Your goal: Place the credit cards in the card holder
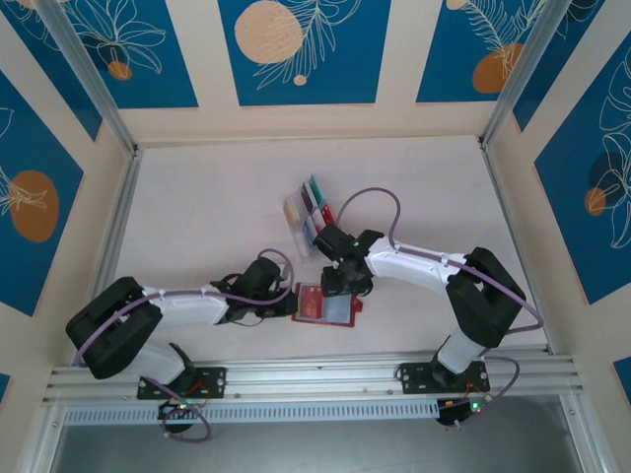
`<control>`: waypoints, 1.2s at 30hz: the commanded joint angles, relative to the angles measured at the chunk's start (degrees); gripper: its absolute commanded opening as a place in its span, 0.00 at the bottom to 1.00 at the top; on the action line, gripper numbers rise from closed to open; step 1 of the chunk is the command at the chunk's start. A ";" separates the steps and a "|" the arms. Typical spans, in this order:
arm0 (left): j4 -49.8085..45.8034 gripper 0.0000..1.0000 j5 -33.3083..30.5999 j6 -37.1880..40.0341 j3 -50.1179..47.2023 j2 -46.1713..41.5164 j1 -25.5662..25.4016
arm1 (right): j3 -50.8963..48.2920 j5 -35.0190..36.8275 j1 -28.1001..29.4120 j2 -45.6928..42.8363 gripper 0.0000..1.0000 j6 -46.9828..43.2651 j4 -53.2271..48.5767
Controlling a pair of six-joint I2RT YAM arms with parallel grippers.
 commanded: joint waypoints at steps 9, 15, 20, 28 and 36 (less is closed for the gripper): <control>-7.86 0.09 0.76 1.01 -1.71 2.12 -1.27 | -1.71 -0.10 -0.74 -1.45 0.51 1.52 -0.77; -7.34 0.09 0.78 1.00 -2.02 2.39 -1.30 | -1.90 -0.91 -0.18 -2.40 0.51 1.24 0.56; -7.14 0.09 1.00 0.91 -2.00 2.31 -1.26 | -1.41 -0.87 -0.13 -1.77 0.51 0.62 0.99; -7.37 0.09 1.00 1.00 -1.80 2.25 -1.27 | -1.37 -1.93 -0.78 -0.35 0.51 -0.29 2.13; -7.42 0.09 1.09 1.14 -1.54 2.68 -1.28 | -2.75 -5.70 -1.99 -0.15 0.50 -0.56 4.52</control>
